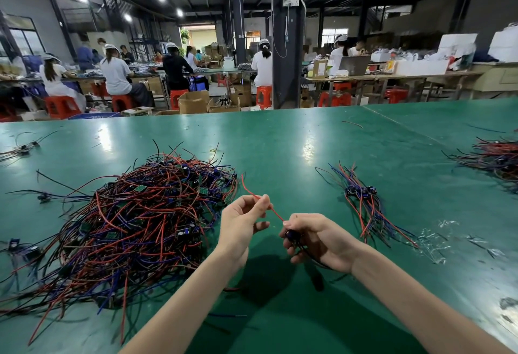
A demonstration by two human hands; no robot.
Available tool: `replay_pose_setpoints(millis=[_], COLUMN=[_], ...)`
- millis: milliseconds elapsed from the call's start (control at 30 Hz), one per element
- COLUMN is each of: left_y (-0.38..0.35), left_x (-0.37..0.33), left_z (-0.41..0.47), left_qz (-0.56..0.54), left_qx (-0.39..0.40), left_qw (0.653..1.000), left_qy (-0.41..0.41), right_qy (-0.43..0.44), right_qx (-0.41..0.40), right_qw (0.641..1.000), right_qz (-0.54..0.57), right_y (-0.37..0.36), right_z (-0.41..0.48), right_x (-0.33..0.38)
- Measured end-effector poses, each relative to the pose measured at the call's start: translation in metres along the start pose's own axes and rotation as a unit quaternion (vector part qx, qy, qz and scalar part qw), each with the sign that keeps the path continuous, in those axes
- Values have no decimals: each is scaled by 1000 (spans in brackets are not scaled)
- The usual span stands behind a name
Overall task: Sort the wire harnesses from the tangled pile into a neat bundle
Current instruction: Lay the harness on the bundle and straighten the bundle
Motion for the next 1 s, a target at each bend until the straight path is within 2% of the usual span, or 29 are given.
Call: replay_pose_setpoints(millis=[200,367,733,1000], left_y=[11,10,15,22], left_x=[-12,-11,-10,-15], left_z=[10,9,13,17], left_qz=[-19,-40,-57,-33], left_qx=[-29,-3,-22,-41], left_qw=[999,999,998,997], left_qy=[-33,-15,-14,-59], right_qy=[8,-9,-51,-39], right_qx=[7,15,66,47], right_qw=[1000,1000,996,998], right_qz=[-19,-20,-22,-15], right_y=[0,1,-1,3], right_z=[-2,-3,-2,-2], right_x=[3,3,-1,-1])
Point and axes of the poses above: each hand's wrist, its own z-axis towards the middle knuckle, its own y-axis out of the back of the hand, x = y × z, the point moved 2 cm from there along z, towards the middle knuckle, and after that the axes turned 14 degrees about -z, right-handed, at the moved point
